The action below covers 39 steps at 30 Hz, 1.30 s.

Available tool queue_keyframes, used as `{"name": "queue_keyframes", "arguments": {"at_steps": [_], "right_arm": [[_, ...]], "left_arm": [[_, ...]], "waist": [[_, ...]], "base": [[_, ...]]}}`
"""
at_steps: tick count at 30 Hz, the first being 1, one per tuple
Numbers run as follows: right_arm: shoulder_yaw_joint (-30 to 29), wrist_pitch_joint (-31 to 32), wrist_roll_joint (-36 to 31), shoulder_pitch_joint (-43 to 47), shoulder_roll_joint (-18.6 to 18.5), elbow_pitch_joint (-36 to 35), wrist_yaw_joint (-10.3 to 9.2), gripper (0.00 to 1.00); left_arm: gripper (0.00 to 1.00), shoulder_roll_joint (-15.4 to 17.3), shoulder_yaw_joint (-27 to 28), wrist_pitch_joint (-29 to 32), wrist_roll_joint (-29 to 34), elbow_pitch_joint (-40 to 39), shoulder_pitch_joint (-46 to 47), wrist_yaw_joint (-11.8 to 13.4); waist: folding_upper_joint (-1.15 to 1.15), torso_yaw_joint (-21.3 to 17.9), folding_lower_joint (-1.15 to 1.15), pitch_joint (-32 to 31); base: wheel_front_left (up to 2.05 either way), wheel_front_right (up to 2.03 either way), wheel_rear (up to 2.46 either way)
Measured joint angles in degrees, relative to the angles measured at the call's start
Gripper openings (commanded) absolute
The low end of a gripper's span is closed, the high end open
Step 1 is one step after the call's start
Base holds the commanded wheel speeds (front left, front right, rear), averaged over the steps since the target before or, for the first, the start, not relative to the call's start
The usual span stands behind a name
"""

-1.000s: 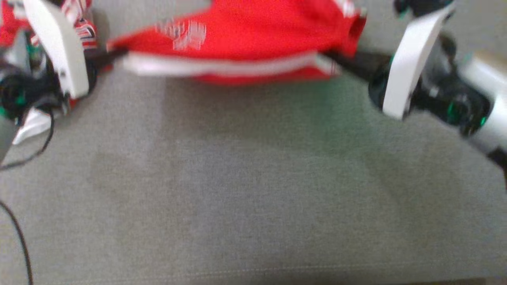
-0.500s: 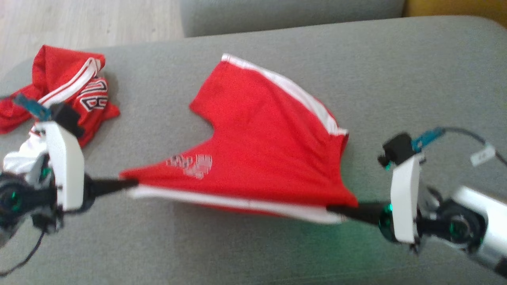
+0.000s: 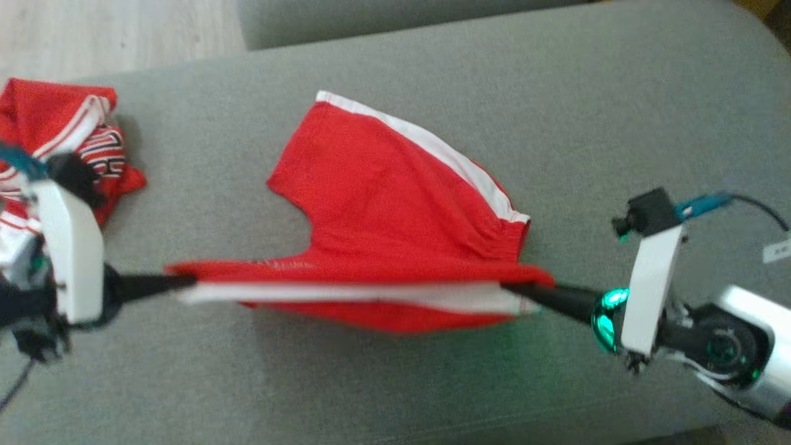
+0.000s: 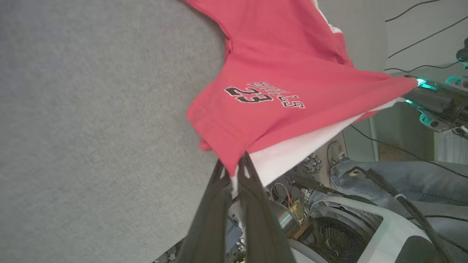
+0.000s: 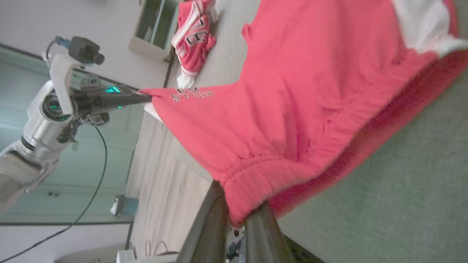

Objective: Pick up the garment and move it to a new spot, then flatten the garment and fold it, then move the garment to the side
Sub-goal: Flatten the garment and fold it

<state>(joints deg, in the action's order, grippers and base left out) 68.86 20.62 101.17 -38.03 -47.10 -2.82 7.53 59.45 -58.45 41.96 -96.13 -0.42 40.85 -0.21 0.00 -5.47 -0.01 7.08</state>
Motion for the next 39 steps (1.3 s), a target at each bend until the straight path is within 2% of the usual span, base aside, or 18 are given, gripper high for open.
{"name": "queue_keyframes", "arguments": {"at_steps": [4,10,19,23,30,39], "right_arm": [[-3.93,-2.80,1.94,-0.04,2.11,0.05,0.00,0.00],[-8.70,-5.49,1.40,-0.33,6.03,1.24,0.00,0.00],[-13.21,-6.01,0.48,-2.02,8.99,2.22,0.00,0.00],[-14.75,-5.43,-0.32,-3.25,10.76,3.08,0.00,0.00],[-15.96,-4.28,-3.04,-3.83,14.06,4.52,0.00,0.00],[-17.93,-3.89,-5.77,-5.98,16.45,5.88,0.00,0.00]], "left_arm": [[0.00,-0.77,1.10,2.03,1.37,2.60,6.19,0.42],[0.00,-6.12,3.77,3.71,4.26,9.82,17.03,0.41],[0.00,-10.71,3.89,6.38,7.50,17.03,24.88,0.13],[0.00,-12.58,4.02,6.45,8.86,20.51,28.39,-0.41],[0.00,-15.03,5.36,4.49,10.63,26.91,31.24,-2.82],[0.00,-17.73,5.75,0.99,12.36,33.06,32.65,-4.92]], "waist": [[0.00,-0.72,0.00,3.27],[0.00,-2.69,0.01,9.82],[0.00,-6.99,0.02,15.65],[0.00,-9.28,0.02,18.21],[-0.01,-12.39,0.02,21.97],[0.00,-13.75,0.01,24.47]], "base": [[0.00,0.00,0.00],[0.00,0.00,0.00],[0.00,0.00,0.00],[0.00,0.00,0.00],[0.00,0.00,0.00],[0.00,0.00,0.00]]}}
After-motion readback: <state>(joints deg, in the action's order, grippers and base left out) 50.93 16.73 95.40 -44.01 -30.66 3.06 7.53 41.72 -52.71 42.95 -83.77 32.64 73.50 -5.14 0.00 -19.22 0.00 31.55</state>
